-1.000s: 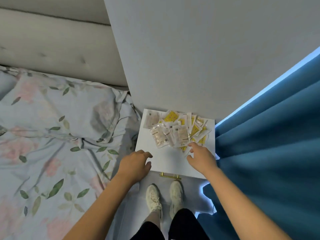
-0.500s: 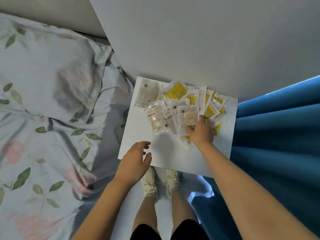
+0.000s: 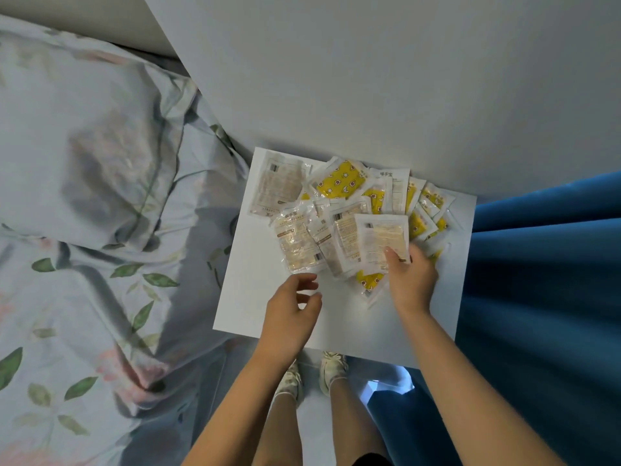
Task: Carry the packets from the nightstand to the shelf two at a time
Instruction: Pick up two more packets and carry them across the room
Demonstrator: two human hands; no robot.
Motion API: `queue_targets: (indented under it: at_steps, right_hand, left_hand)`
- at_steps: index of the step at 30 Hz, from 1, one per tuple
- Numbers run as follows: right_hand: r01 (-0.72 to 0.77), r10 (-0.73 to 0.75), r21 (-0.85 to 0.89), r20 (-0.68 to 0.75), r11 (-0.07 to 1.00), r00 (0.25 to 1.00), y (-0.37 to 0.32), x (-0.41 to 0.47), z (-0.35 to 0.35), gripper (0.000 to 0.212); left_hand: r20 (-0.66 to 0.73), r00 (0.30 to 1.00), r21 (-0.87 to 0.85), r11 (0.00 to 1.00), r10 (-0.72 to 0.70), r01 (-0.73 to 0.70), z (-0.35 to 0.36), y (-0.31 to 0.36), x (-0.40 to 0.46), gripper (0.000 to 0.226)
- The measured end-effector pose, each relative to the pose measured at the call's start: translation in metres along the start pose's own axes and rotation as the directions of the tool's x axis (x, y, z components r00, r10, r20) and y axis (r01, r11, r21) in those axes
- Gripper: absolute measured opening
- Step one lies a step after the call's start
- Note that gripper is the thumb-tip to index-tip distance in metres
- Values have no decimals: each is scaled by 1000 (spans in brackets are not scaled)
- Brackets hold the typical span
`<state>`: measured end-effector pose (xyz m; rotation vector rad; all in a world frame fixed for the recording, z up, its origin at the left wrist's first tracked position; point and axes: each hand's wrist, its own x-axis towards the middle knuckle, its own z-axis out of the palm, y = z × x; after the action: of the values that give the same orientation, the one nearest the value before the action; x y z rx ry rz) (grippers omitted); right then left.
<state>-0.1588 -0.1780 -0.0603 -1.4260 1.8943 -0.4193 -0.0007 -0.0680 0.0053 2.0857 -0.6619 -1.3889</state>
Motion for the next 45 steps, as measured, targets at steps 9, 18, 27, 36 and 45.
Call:
queue_targets:
  at_steps: [9,18,27,36,45]
  right_hand:
    - [-289,5,356,622,889,783,-49,-66,-25,17]
    - [107,-65,-267,162,958,985,-30,17,39,76]
    - [114,-84,-273,117,955,989,-18,32,25,34]
    - [82,-47,-236,153,968,987,-20,34,25,45]
    - [272,-234,-338,148,901,961,9,28,16,9]
  left_hand:
    - [102,994,-414,910,27,18,3,12,8,18]
    - [-239,967,-473,880,-85,-39,-24,-30,17,79]
    - [-136,980,-527,849,-144,52,-18,-27,11,33]
    - [-88,977,-571,814,-192,109,-16,-21,10,28]
    - [-75,973,-559,817,-218,140,-16,-20,8,26]
